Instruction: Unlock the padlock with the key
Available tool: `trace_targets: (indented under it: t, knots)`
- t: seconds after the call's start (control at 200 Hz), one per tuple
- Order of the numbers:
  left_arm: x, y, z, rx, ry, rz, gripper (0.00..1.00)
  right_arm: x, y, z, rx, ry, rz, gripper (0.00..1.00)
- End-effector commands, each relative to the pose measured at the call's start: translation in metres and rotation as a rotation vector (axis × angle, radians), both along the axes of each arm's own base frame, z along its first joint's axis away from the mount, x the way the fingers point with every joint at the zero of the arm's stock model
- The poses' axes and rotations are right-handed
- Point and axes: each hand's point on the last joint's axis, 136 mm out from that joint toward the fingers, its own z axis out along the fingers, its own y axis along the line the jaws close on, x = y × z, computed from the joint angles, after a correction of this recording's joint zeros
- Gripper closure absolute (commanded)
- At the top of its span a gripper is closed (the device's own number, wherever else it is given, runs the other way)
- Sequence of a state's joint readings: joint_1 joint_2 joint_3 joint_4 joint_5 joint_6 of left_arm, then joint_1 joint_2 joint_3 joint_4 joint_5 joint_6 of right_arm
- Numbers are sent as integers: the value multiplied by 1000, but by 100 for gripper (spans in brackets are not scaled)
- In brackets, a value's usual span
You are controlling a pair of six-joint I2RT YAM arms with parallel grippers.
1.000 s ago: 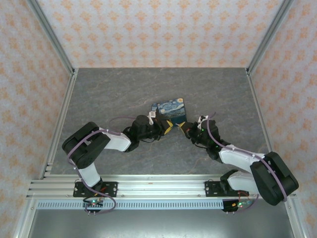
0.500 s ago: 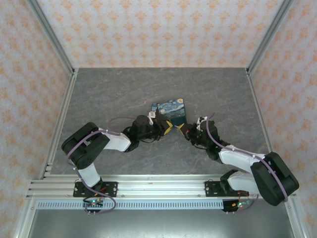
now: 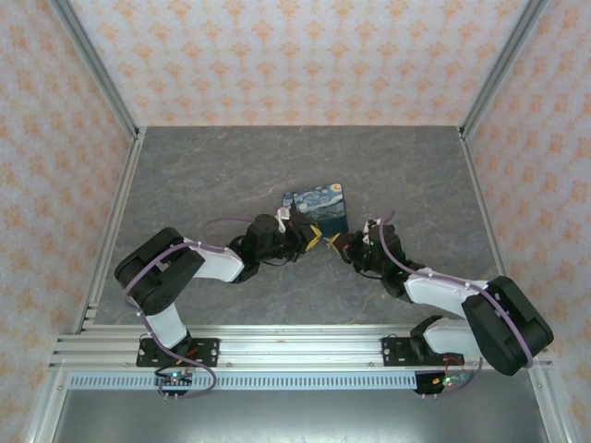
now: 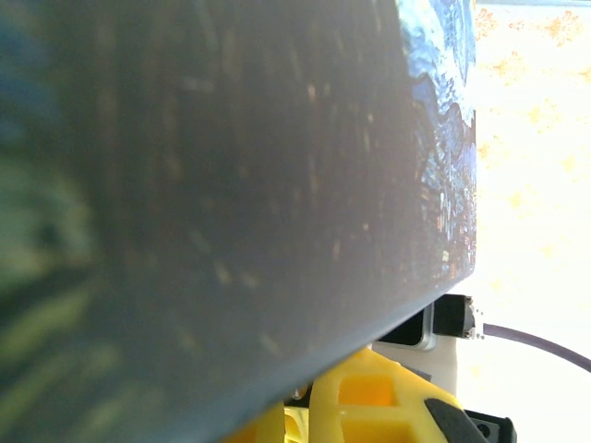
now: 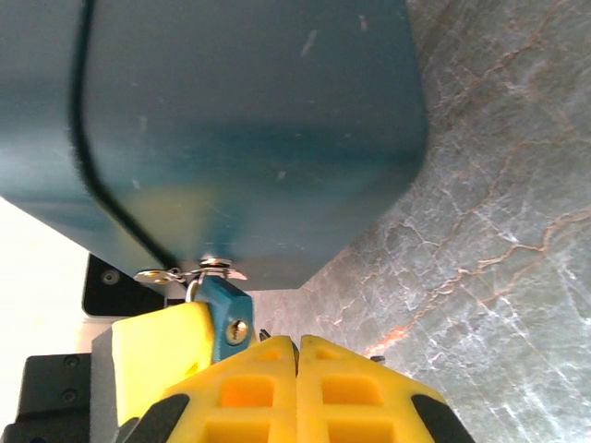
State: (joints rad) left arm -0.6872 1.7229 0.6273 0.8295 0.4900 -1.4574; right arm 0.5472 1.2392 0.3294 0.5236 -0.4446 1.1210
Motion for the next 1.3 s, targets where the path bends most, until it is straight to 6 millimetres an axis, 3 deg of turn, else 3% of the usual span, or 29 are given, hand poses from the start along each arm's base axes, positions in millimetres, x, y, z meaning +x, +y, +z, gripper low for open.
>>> trace_targets:
  t: [0.0,0.44,0.886,1.296]
  knots:
    - [8,-7,32,-41,-87,3,100,8,6,14,8,-40,3,100]
    - [6,-8,32,-45,-87,1,100,11,11,20,15,-47,12,100]
    - [4,-15,50,-101,-101,3,100,19,10,13,44,-31,-47,100]
    - [1,-21,55,-123,-111,-15,100,29,20,33,158,-65,-50,100]
